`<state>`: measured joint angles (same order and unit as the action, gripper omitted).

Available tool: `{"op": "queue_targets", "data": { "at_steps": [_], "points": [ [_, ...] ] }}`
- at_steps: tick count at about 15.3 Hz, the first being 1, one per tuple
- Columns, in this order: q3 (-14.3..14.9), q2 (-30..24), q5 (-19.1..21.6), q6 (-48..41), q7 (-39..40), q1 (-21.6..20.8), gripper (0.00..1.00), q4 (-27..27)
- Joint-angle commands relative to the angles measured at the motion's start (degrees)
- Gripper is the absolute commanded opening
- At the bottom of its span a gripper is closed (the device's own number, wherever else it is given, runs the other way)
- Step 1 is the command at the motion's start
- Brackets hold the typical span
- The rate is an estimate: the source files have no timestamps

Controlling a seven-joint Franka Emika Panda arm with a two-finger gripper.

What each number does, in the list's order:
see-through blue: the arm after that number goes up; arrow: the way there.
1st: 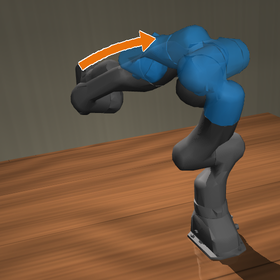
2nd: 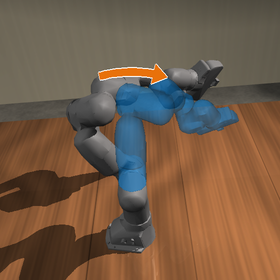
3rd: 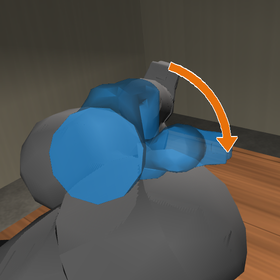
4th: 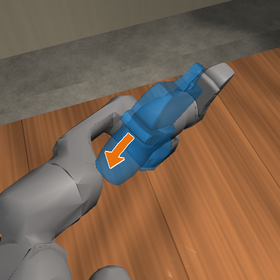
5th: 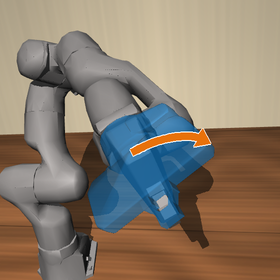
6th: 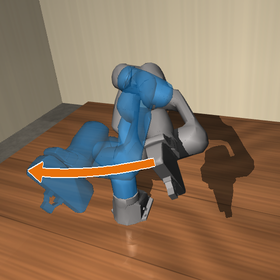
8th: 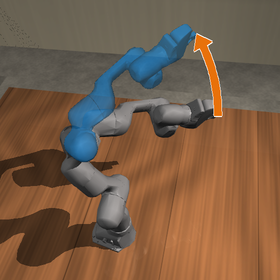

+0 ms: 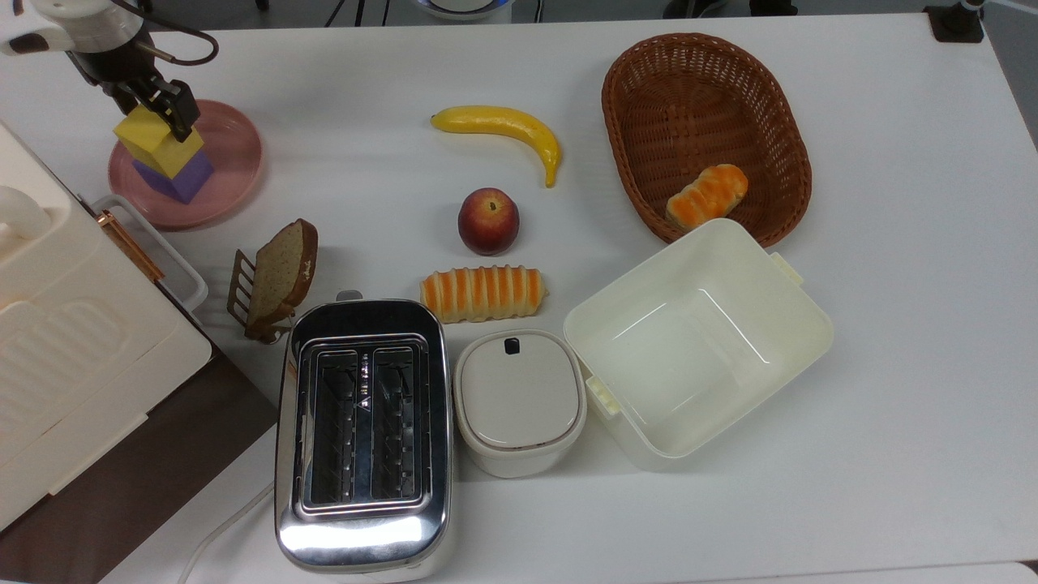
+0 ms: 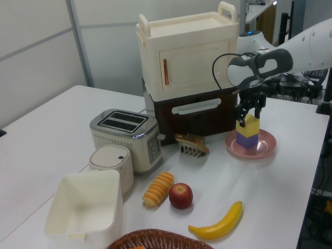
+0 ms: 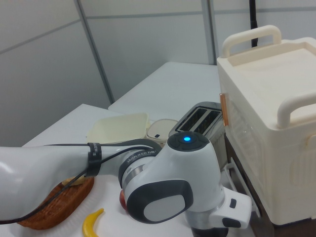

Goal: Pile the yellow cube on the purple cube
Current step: 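Lower the yellow cube onto the purple cube, then open the gripper to release the yellow cube and raise it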

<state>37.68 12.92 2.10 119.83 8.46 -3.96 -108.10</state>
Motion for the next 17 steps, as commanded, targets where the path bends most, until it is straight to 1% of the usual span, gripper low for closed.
{"op": "queue_targets", "data": {
  "at_steps": [1, 2, 3, 4, 7, 10, 12, 13, 15, 16, 17],
  "points": [
    [-0.59, 0.18, 1.15, 0.84, -0.28, 0.62, 0.84, 0.34],
    [-0.59, 0.18, 1.15, 0.84, -0.28, 0.62, 0.86, 0.34],
    [-0.59, 0.18, 1.07, 0.93, -0.28, 0.62, 0.97, 0.34],
    [-0.68, 0.18, 1.07, 0.84, -0.37, 0.53, 1.0, 0.43],
    [-1.82, -1.05, 0.63, -0.56, -1.16, 0.62, 1.0, 0.87],
    [-2.0, -4.9, -1.39, -4.33, -3.96, 0.18, 1.0, 1.74],
    [-2.52, -7.37, -2.01, -8.71, -5.46, -0.08, 1.0, 4.98],
    [-3.48, -8.08, -2.01, -11.43, -5.73, -0.08, 1.0, 7.18],
    [-6.2, -9.13, -2.01, -18.19, -5.64, -0.08, 1.0, 13.05],
    [-7.96, -9.49, -1.66, -21.88, -5.99, 0.01, 1.0, 16.31],
    [-10.32, -9.49, -1.48, -25.23, -6.08, 0.09, 1.0, 19.47]
  ]
}}
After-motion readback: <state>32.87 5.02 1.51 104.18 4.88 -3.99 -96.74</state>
